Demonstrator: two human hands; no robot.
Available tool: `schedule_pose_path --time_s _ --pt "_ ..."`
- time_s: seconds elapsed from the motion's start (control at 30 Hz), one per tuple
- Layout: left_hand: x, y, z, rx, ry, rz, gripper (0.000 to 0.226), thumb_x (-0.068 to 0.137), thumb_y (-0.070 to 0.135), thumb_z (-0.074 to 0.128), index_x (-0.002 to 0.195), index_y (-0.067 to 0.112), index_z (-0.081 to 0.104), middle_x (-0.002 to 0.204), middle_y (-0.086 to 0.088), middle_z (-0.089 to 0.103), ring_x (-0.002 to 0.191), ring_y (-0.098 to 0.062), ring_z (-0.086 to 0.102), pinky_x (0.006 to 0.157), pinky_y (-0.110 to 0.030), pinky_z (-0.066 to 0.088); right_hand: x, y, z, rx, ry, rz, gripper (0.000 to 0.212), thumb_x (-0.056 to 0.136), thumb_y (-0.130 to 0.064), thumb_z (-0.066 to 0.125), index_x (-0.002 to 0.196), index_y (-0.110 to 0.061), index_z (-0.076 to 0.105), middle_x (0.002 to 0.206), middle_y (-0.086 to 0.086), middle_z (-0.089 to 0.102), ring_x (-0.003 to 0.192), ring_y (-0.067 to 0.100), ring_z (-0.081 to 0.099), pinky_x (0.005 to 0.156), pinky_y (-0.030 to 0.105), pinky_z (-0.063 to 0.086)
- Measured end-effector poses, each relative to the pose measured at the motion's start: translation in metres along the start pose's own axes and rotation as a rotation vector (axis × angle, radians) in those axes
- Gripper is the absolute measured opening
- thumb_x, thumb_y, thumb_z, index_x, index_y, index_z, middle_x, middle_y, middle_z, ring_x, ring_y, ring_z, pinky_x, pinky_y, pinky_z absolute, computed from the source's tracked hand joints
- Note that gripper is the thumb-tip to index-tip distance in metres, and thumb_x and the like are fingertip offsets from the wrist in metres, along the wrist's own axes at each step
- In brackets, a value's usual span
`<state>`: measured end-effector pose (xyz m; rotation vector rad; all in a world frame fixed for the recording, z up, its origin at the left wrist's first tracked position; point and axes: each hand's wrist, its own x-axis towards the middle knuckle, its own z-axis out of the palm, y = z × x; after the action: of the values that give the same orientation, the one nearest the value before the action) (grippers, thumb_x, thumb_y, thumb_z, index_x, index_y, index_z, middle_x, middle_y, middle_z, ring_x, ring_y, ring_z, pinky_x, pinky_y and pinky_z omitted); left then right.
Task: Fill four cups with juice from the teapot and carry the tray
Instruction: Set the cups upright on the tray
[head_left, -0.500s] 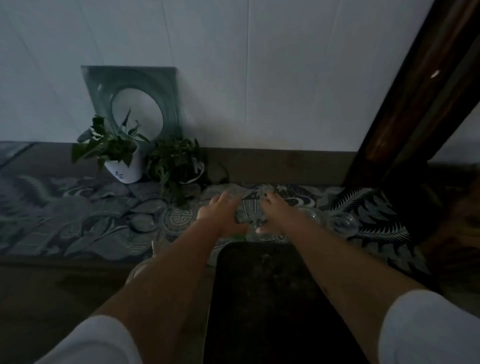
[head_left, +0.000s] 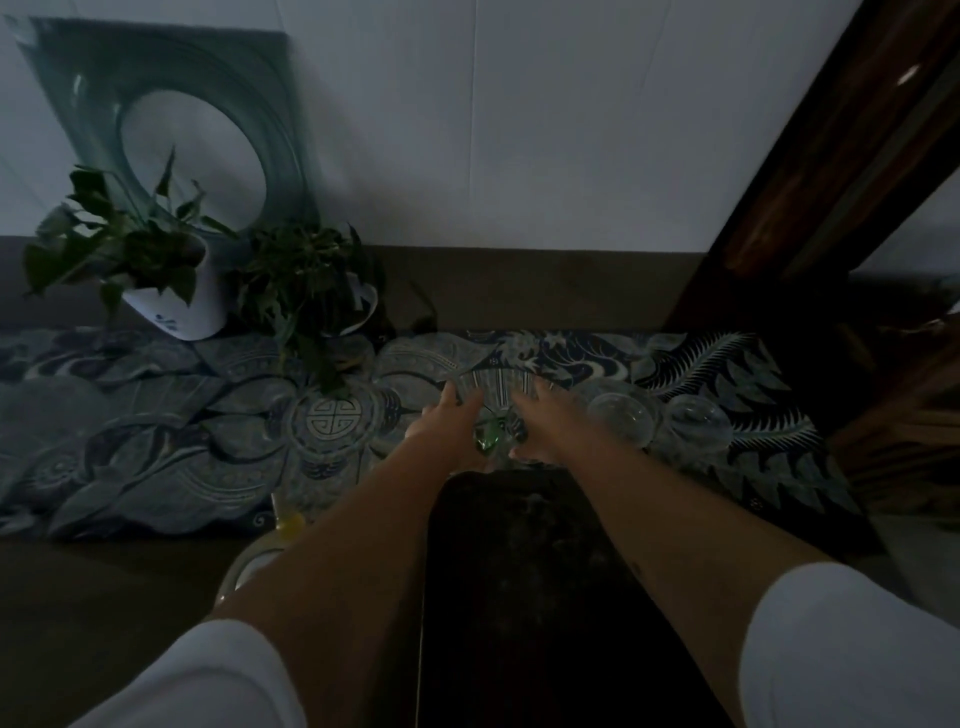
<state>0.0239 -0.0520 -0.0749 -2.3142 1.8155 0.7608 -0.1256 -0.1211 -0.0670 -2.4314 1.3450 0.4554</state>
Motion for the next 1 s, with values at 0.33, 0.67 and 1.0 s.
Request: schedule_pose_path --time_s 0.33,0.67,1.0 --pt "0.024 0.0 0.001 0.089 -0.062 0.07 0.099 0.073 0.042 0.081 0.15 0.037 0.018 0.15 -0.008 0.032 0.133 -0.036 0.041 0.096 -0.053 0.046 0.013 -0.001 0.002 0.047 -0.049 0.024 0.098 0.073 -0.024 0.084 0.154 -0.022 0.03 0.156 0.019 0.023 0.135 0.041 0.041 0.103 0.046 0.044" --pt "0.038 0.0 0.004 0.045 -0.077 0.106 0.093 0.067 0.036 0.087 0.144 0.029 0.035 0.143 -0.015 0.035 0.128 -0.042 0.043 0.101 -0.053 0.044 0.019 0.0 0.004 0.054 -0.076 0.063 0.098 0.073 -0.024 0.085 0.153 -0.029 0.03 0.153 0.019 0.024 0.137 0.044 0.037 0.106 0.051 0.043" --pt "0.038 -0.003 -0.004 0.017 -0.004 0.11 0.081 0.074 0.033 0.077 0.141 0.035 0.034 0.143 -0.015 0.031 0.126 -0.047 0.04 0.101 -0.054 0.043 0.025 -0.008 0.004 0.123 0.007 0.053 0.08 0.066 -0.028 0.084 0.136 -0.035 0.047 0.131 0.011 0.044 0.119 0.037 0.052 0.092 0.047 0.053"
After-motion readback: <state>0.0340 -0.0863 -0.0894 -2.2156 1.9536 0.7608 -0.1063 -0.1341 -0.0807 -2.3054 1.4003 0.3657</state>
